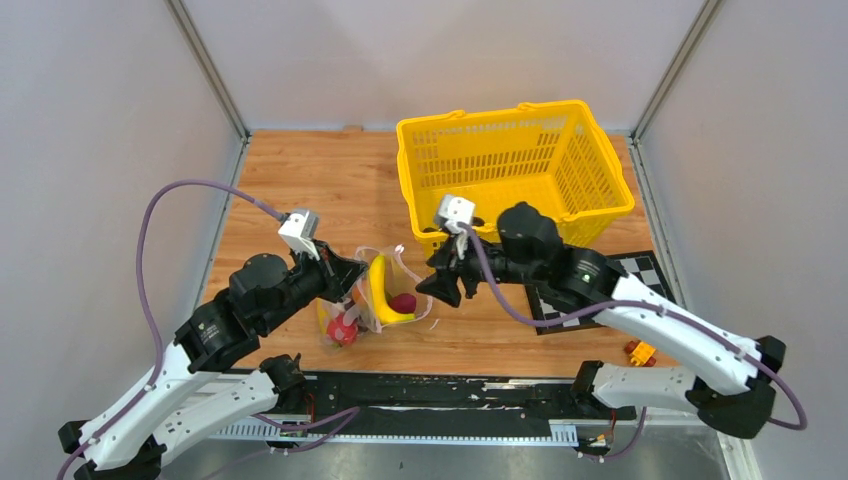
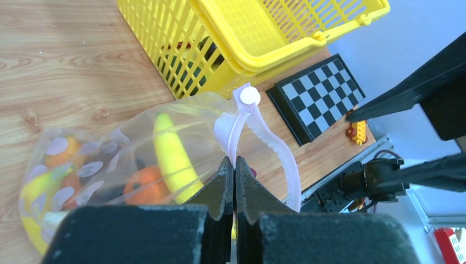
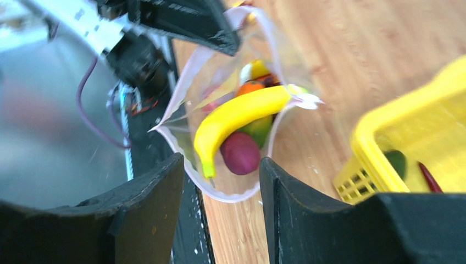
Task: Place the food in the zip-top bag and seal the zipper
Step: Adjust the zipper food storage bag at the center of the board.
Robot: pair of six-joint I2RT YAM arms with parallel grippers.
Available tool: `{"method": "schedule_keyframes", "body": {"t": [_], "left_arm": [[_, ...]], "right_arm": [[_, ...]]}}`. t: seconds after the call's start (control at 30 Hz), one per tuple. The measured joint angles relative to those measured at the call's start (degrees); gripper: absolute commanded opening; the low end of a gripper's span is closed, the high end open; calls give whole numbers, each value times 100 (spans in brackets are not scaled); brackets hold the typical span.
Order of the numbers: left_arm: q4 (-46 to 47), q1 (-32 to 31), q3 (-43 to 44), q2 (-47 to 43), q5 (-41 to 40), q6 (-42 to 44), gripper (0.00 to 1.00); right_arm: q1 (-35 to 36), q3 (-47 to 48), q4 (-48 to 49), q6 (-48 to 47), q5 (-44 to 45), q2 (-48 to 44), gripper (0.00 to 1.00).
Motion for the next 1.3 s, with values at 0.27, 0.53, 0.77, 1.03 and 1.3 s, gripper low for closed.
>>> {"method": "schedule_keyframes", "body": {"t": [0.27,0.53,0.77,1.03,1.3], "left_arm": [[35,0,-17,0,-87,-15,0],[66,0,-61,-48,-85,-20,0],[87,0,-96,-127,-90,-22,0],[157,0,-50,42,201,7,0],[-105,0,804,433,1172,308,2]], "right_arm": [[-15,-1172,566,1668,1473,-649,57],[-15,-1604,839,2787,1687,26,25],[-15,-1606,1364,3158,1408,76,0],[-15,-1416,1534,3106,671,76,0],[-31,-1141,2199,3390,162,-170,0]]}}
